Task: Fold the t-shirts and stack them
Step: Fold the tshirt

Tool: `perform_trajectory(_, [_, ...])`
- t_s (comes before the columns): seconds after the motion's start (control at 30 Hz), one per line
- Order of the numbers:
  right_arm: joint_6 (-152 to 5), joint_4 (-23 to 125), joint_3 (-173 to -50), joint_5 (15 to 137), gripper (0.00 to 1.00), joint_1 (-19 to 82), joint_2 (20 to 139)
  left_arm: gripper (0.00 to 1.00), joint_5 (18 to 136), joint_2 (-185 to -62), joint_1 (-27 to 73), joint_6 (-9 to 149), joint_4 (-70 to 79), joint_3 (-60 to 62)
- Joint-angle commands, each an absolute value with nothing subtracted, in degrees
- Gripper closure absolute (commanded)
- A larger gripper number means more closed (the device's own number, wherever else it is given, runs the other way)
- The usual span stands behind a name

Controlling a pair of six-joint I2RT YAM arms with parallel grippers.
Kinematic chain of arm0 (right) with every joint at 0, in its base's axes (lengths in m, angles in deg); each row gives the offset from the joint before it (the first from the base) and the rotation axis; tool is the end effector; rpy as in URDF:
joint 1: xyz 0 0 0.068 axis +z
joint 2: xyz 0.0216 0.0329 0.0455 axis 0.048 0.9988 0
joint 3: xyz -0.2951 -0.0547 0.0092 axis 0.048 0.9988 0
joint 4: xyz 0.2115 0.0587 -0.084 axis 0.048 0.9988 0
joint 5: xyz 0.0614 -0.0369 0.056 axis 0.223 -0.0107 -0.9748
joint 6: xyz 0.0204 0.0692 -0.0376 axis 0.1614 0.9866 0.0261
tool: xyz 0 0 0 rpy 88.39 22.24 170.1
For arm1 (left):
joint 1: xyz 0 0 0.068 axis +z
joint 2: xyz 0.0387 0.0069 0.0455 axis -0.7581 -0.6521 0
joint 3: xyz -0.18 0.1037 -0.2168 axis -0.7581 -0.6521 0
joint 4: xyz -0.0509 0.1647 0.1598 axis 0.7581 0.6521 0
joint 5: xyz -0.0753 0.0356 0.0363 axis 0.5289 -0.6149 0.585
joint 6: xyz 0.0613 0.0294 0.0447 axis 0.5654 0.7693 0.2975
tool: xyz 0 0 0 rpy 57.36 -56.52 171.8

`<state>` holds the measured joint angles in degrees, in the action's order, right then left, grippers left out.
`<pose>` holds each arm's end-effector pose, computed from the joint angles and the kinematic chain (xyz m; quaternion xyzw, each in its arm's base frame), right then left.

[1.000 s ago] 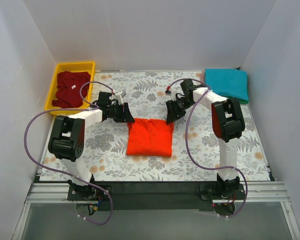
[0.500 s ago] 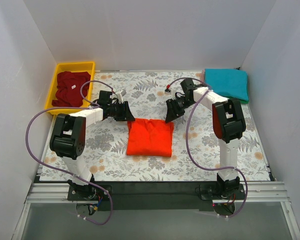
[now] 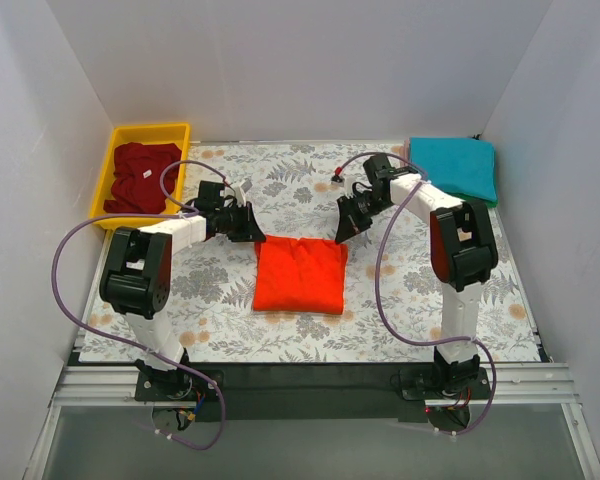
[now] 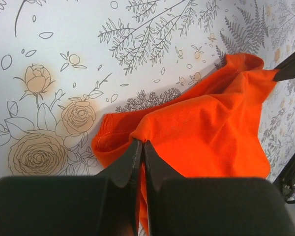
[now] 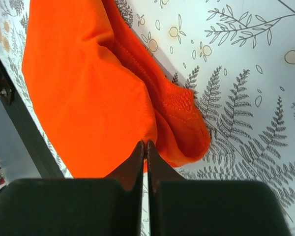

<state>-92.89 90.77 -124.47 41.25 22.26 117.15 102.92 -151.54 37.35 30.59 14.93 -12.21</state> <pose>0.3811 0.1851 0.1933 -0.3106 0.8682 0.3627 0.1352 0.3490 -0.1147 0.1829 -0.2118 0.8854 -0.3978 0.1137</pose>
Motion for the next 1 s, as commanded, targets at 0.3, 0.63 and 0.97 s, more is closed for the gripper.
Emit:
perform_trajectory(0.3, [-94.98, 89.88, -124.55, 54.37, 0.99, 21.38, 112.61, 1.00, 94.50, -148.51, 39.10, 34.57, 11.79, -11.30])
perform_trajectory(0.63, [-93.67, 87.94, -130.53, 53.85, 0.99, 21.12, 119.39, 1.00, 95.99, -147.73, 40.42, 35.97, 7.04, -13.67])
perform_trajectory(0.97, [-93.14, 87.94, -132.38, 52.36, 0.99, 21.21, 117.28, 1.00, 92.48, -141.92, 41.04, 35.27, -0.26, -19.91])
